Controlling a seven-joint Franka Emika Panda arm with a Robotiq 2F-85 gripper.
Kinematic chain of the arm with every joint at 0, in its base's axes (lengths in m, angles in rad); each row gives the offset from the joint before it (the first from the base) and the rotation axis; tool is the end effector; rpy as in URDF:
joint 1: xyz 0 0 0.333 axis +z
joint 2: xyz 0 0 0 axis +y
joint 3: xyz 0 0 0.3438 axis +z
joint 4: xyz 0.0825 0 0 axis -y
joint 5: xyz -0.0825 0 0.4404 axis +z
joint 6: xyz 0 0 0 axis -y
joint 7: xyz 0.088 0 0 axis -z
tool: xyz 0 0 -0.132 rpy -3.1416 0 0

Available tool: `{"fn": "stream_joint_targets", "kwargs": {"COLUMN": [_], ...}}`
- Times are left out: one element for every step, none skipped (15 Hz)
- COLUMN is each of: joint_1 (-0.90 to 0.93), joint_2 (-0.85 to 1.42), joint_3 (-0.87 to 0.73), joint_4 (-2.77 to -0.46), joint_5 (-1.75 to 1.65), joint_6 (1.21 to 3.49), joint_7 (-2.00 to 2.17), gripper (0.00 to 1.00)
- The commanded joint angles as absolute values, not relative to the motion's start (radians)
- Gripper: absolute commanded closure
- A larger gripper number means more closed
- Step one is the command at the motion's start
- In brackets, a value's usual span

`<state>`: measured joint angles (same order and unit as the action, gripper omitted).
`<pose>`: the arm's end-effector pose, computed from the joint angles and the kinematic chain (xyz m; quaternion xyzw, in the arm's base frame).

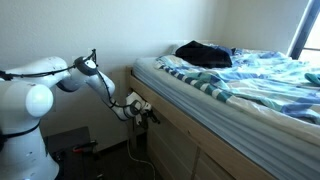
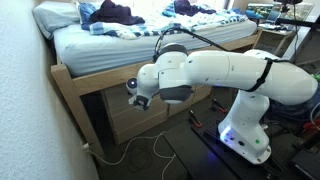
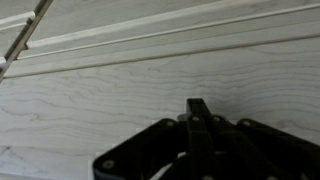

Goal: Open the topmost drawer on the left, push the clothes inside it down, and then close the drawer

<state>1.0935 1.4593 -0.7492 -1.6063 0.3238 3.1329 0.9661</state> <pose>0.6646 0.2608 -0.0751 0.9234 -0.1194 0.3494 0.1052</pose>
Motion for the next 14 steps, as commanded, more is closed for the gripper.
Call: {"fn": "stream_joint_targets", "kwargs": {"joint_1": [1.090,1.087,1.098,1.097,1.103,1.101,1.102,1.097,1.081,1.080,1.072,1.060,1.048,1.033], "joint_2": [1.302,1.268,1.228,1.194,1.156,1.116,1.078,1.040,0.991,0.960,0.915,0.881,0.844,0.810], "joint_3": [-0.661,-0.632,-0.612,-0.592,-0.577,-0.558,-0.545,-0.530,-0.502,-0.495,-0.478,-0.462,-0.446,-0.429], "joint_4": [-1.722,-1.751,-1.793,-1.824,-1.858,-1.889,-1.921,-1.942,-1.972,-1.992,-2.019,-2.034,-2.050,-2.063], "joint_5": [0.246,0.230,0.223,0.211,0.203,0.191,0.179,0.166,0.152,0.137,0.118,0.097,0.075,0.050], "joint_6": [3.093,3.081,3.063,3.047,3.016,2.991,2.957,2.917,2.892,2.844,2.809,2.769,2.729,2.688], "joint_7": [0.813,0.770,0.737,0.699,0.671,0.638,0.611,0.588,0.555,0.539,0.513,0.489,0.464,0.441], "gripper": [1.00,1.00,1.00,1.00,1.00,1.00,1.00,1.00,1.00,1.00,1.00,1.00,1.00,1.00]}}
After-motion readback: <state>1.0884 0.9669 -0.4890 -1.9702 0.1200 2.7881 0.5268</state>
